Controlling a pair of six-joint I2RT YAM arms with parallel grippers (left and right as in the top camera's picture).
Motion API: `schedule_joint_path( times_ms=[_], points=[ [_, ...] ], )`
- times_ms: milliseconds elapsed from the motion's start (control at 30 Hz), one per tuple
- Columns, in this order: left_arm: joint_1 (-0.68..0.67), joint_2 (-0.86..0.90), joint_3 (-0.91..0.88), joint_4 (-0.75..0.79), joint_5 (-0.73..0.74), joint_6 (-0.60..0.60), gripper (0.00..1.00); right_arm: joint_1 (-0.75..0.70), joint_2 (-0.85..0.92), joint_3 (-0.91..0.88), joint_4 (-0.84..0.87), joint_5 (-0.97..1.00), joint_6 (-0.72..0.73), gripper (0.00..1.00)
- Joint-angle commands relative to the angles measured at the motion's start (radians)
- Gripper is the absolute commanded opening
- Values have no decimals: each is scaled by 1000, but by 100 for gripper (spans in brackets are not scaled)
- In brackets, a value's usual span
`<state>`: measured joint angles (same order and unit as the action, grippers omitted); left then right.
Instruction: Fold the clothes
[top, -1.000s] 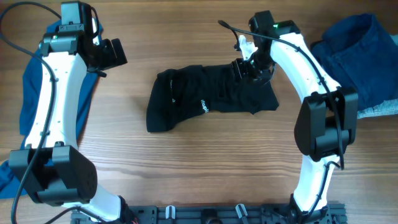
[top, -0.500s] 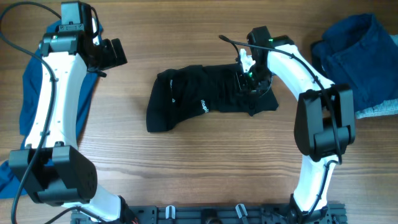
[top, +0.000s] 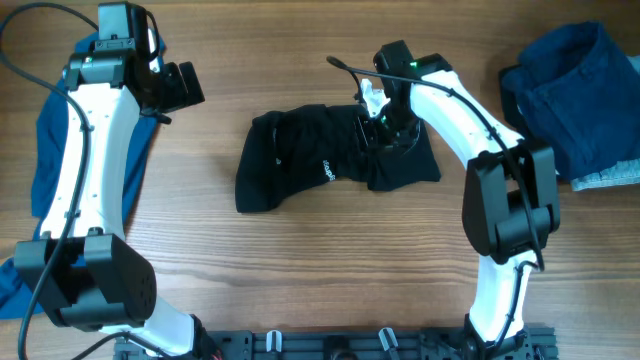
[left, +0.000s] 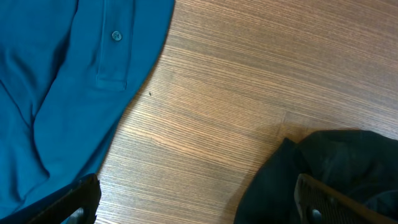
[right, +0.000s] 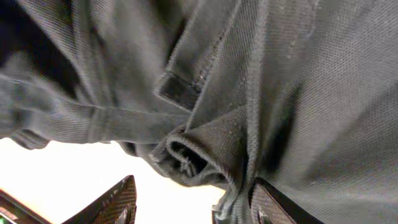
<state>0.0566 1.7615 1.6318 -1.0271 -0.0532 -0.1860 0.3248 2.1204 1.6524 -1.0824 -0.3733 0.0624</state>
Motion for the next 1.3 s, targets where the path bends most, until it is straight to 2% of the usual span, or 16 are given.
schedule_joint_path(
  times_ms=[0,133,200,267,333,633,800,1133,1200,1267],
  points=[
    [5,-13,8,4,12,-9,100,5,-87,29,3,-85,25,61],
    [5,-13,8,7,13,-10,100,5,-103,29,40,-209,15,61],
    [5,-11,8,2,45,-9,100,5,-103,29,55,-203,15,61],
    [5,-3,8,-19,142,-10,100,-11,-105,35,60,-150,16,61],
    [4,30,4,-65,304,-9,100,-50,-105,51,48,-94,16,64],
    [2,152,-158,-76,529,60,100,-225,-105,91,-5,-58,-37,67],
    [2,166,-291,35,633,78,100,-273,-105,91,-29,-45,-60,67],
    [1,167,-518,296,652,77,98,-277,-105,91,-29,-44,-59,67],
    [2,167,-551,348,669,77,97,-277,-105,91,-29,-45,-59,67],
    [2,167,-579,410,698,77,90,-277,-105,91,-31,-45,-58,67]
  ],
)
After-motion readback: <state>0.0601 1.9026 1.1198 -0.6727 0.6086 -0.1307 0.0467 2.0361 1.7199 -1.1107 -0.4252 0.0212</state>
